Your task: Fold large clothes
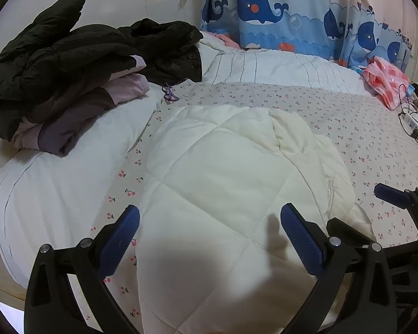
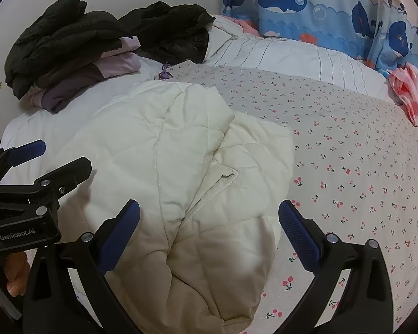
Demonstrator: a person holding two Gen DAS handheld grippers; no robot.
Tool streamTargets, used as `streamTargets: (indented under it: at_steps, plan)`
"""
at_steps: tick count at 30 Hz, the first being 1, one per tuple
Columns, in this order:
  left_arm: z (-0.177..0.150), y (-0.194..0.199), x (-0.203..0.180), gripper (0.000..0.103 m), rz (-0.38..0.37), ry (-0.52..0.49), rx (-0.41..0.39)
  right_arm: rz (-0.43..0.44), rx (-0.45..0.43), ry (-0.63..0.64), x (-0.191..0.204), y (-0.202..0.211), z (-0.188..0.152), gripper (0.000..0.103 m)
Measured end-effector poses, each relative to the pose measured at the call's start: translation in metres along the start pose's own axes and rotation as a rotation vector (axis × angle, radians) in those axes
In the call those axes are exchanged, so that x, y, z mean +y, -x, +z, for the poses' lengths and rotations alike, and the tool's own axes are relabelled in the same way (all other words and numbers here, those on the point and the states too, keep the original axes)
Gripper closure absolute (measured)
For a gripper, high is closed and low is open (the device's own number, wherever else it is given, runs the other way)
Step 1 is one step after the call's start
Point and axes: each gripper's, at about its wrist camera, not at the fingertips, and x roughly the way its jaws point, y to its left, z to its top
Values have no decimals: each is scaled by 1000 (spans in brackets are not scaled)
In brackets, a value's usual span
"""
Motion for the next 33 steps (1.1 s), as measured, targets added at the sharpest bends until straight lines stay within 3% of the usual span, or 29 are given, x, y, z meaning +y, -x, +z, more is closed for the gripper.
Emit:
streamTargets:
  at_steps: [19, 28, 33]
  plan:
    - [-1, -1, -4, 6, -1, -6, -2, -15, 4, 5, -1, -2, 0, 7]
    - [0, -5, 3, 6, -73, 40, 25, -25, 10, 6, -3, -3, 0, 7]
    - [0, -5, 0, 6, -48, 35, 27, -31, 15, 8, -3, -5, 0, 7]
